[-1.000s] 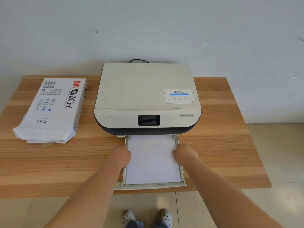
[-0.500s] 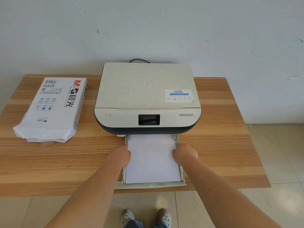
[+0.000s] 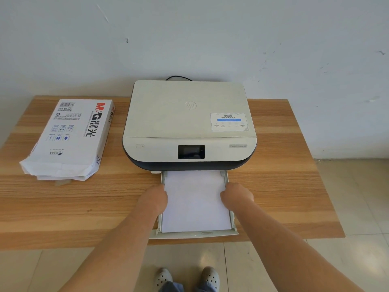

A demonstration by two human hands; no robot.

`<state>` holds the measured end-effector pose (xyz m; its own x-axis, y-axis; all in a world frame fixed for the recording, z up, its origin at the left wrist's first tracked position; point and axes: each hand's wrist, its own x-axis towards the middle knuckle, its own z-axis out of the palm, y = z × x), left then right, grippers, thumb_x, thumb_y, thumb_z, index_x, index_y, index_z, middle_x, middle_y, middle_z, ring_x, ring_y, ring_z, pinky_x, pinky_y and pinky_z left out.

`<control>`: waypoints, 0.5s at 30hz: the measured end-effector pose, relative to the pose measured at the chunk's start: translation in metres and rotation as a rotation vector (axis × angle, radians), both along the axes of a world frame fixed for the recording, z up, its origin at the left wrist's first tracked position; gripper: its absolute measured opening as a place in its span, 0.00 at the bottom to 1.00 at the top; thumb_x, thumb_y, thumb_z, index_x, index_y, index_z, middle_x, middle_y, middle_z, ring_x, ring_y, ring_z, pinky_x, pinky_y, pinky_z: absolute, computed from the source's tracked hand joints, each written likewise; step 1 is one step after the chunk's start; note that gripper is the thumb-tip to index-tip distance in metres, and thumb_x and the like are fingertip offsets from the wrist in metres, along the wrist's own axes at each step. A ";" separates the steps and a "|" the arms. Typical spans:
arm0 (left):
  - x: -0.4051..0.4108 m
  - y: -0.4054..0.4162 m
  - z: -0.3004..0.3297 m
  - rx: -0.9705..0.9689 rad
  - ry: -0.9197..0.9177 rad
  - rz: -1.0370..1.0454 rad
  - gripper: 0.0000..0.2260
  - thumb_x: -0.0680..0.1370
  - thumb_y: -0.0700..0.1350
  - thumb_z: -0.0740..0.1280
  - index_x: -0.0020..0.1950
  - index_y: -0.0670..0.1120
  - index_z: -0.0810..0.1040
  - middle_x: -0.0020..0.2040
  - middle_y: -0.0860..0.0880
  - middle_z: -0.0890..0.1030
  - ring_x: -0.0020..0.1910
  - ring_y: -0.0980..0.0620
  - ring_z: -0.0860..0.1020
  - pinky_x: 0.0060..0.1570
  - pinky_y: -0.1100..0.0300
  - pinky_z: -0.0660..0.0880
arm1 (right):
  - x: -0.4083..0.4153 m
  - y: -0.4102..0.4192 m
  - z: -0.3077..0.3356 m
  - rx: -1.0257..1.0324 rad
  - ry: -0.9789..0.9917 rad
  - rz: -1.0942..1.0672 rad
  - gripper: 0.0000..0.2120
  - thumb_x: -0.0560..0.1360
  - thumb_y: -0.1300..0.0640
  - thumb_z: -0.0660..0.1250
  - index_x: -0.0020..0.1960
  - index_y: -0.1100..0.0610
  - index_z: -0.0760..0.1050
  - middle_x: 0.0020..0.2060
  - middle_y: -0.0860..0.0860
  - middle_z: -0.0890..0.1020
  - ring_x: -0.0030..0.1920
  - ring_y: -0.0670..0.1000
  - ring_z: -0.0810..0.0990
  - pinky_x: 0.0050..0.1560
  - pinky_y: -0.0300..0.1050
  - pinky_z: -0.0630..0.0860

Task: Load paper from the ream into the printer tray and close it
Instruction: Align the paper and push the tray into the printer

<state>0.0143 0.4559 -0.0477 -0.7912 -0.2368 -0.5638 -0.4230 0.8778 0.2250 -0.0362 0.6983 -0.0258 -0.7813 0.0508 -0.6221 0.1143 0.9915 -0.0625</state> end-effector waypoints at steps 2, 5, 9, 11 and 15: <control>0.003 0.001 0.002 -0.003 0.017 -0.016 0.15 0.82 0.48 0.54 0.65 0.44 0.71 0.59 0.44 0.78 0.56 0.48 0.77 0.56 0.55 0.75 | 0.001 0.001 0.002 0.010 0.007 0.028 0.16 0.76 0.60 0.53 0.60 0.57 0.73 0.53 0.54 0.79 0.45 0.54 0.77 0.42 0.45 0.73; 0.006 -0.001 0.007 -0.024 0.035 -0.036 0.17 0.82 0.52 0.54 0.66 0.45 0.72 0.59 0.45 0.78 0.56 0.47 0.77 0.56 0.53 0.75 | 0.004 0.004 0.005 -0.005 0.031 0.052 0.16 0.76 0.59 0.52 0.61 0.55 0.72 0.53 0.53 0.79 0.46 0.54 0.77 0.41 0.46 0.72; 0.011 -0.001 0.018 -0.050 0.120 -0.054 0.15 0.81 0.53 0.55 0.59 0.46 0.73 0.50 0.47 0.79 0.48 0.49 0.77 0.49 0.52 0.77 | 0.008 0.009 0.010 -0.031 0.078 0.152 0.15 0.78 0.56 0.51 0.61 0.56 0.71 0.54 0.53 0.76 0.50 0.55 0.77 0.42 0.48 0.73; 0.015 0.001 0.022 -0.065 0.183 -0.080 0.14 0.81 0.54 0.56 0.58 0.47 0.72 0.47 0.49 0.78 0.45 0.50 0.77 0.46 0.54 0.77 | 0.013 0.010 0.012 -0.060 0.149 0.197 0.15 0.79 0.53 0.52 0.60 0.56 0.71 0.53 0.53 0.76 0.50 0.55 0.77 0.44 0.49 0.76; 0.029 0.005 0.026 -0.060 0.264 -0.162 0.18 0.80 0.57 0.57 0.65 0.49 0.70 0.57 0.49 0.76 0.55 0.50 0.74 0.53 0.54 0.75 | 0.032 0.010 0.015 -0.151 0.240 0.207 0.17 0.80 0.47 0.54 0.63 0.53 0.70 0.59 0.51 0.75 0.55 0.54 0.76 0.48 0.49 0.76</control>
<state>0.0429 0.4611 -0.0219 -0.9384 -0.1222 -0.3231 -0.2104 0.9440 0.2540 -0.0042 0.7079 -0.0105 -0.8905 -0.2024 -0.4075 -0.1240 0.9697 -0.2106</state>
